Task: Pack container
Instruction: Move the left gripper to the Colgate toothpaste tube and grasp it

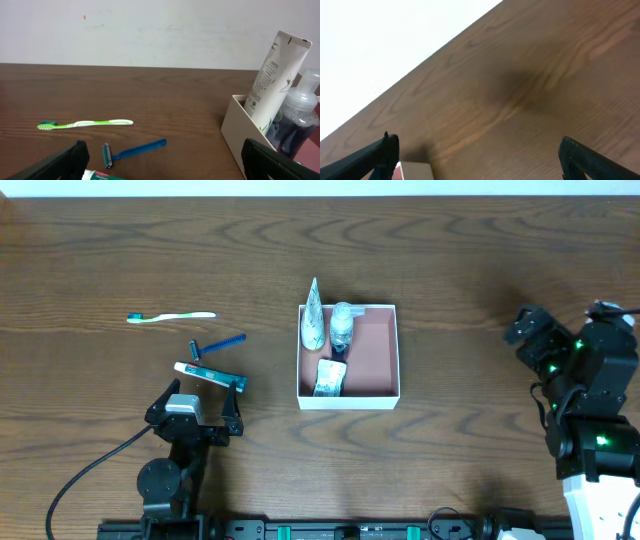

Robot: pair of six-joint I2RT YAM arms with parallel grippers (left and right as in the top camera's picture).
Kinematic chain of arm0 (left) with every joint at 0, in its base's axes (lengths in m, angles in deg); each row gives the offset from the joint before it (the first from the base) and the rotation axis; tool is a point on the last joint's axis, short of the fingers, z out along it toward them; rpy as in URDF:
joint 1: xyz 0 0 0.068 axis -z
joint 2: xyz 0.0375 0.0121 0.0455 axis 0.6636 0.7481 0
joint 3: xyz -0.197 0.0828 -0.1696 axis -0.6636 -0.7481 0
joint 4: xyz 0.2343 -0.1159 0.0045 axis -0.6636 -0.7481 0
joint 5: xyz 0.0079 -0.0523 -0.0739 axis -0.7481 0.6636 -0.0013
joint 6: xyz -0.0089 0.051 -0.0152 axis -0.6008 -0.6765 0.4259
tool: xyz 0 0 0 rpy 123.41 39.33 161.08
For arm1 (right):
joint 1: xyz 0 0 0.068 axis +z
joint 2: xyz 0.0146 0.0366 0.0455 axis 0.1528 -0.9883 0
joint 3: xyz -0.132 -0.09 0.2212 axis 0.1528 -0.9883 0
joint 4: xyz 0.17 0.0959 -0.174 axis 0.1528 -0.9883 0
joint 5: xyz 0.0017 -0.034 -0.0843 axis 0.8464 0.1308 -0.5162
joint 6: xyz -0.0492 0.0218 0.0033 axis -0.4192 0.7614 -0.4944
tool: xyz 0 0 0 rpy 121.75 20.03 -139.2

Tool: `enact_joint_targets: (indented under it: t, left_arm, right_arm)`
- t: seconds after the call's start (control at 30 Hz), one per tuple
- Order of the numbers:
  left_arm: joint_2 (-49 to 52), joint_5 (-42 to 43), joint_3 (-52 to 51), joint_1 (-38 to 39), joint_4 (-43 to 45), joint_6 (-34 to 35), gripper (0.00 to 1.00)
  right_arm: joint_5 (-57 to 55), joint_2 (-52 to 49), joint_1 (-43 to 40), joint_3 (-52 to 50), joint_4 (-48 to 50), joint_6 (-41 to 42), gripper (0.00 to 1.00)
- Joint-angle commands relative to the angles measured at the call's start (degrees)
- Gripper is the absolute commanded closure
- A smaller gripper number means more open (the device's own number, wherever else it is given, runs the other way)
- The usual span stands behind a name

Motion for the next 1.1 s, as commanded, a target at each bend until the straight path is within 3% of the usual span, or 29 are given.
enact_joint_targets:
  t: [0.0,0.37,0.43,0.57,0.73,1.07]
  left_arm:
    - [-0.35,1.20,-1.05,-0.28,-1.68,-0.35,0.02]
    - [-0.35,4.20,-1.05,-0.28,0.96,0.48,0.02]
    - [-0.33,4.17,0.37,-0.28,1.70,4.04,0.02]
    - [3.37,-0.70,9.11,-0.28,-5.86,12.83,0.02]
    - [19.87,-4.02,24.72,-0.28,-18.05,12.85,0.02]
    - [60.59,1.40,52.89,-0.28,-41.75,12.85,0.02]
  right_arm:
    - [-0.63,0.00,-0.55,0.09,-0.28,1.38,0.01]
    - [-0.63,0.00,-0.55,0.09,-0.31,1.38,0.01]
    - [-0.63,0.00,-0.55,0.09,-0.31,1.38,0.01]
    - [-0.63,0.00,-0.55,0.09,-0.66,1.38,0.01]
    - [-0.63,0.00,-0.55,0.09,-1.95,1.38,0.01]
    - [-0.63,0.00,-0.55,0.09,-4.68,1.36,0.01]
